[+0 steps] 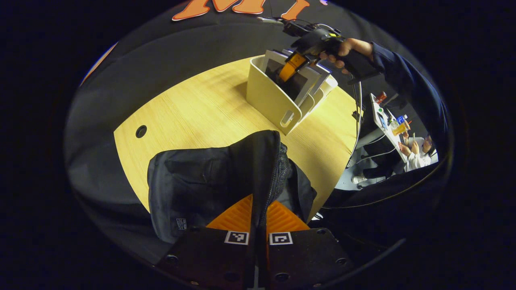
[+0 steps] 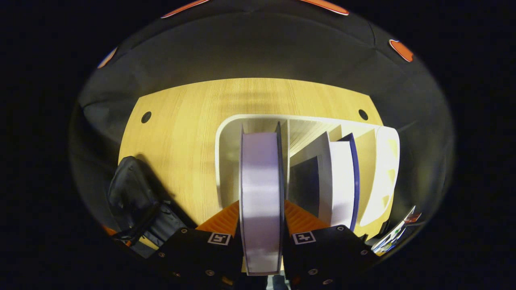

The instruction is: Open the schoolbag, grab two books from the bookshelf and put them into the schoolbag.

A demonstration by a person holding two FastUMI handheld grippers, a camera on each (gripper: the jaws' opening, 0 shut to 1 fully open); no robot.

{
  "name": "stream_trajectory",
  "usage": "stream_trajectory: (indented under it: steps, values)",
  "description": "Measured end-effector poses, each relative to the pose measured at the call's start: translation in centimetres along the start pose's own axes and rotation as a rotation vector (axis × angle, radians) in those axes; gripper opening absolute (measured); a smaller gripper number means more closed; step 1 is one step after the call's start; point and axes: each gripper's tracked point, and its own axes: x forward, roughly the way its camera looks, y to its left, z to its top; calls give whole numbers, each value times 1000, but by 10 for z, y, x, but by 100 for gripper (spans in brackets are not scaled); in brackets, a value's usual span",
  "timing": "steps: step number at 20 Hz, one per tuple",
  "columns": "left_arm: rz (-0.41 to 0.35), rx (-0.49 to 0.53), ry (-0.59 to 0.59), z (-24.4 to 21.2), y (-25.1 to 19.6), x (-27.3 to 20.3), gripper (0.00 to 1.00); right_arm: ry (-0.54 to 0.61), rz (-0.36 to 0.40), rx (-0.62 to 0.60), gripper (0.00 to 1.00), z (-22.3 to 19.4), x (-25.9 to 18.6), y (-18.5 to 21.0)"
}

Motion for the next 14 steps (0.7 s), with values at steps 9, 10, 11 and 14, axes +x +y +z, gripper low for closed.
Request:
stream_trajectory:
  steps: [9,10,11,14]
  values:
    - [2,-17,0,-8,-2,9,5,-18,26,-34,39,-10,-22,-2]
    - [10,-25,1,-9,-1,7,5,-24,37,-36,39,-9,-26,-2]
    - [13,-20,6,-10,-1,6,5,-36,47,-33,38,-8,-33,-3]
    - [20,-18,5,-10,-3,7,5,-48,72,-25,39,-15,-51,-7]
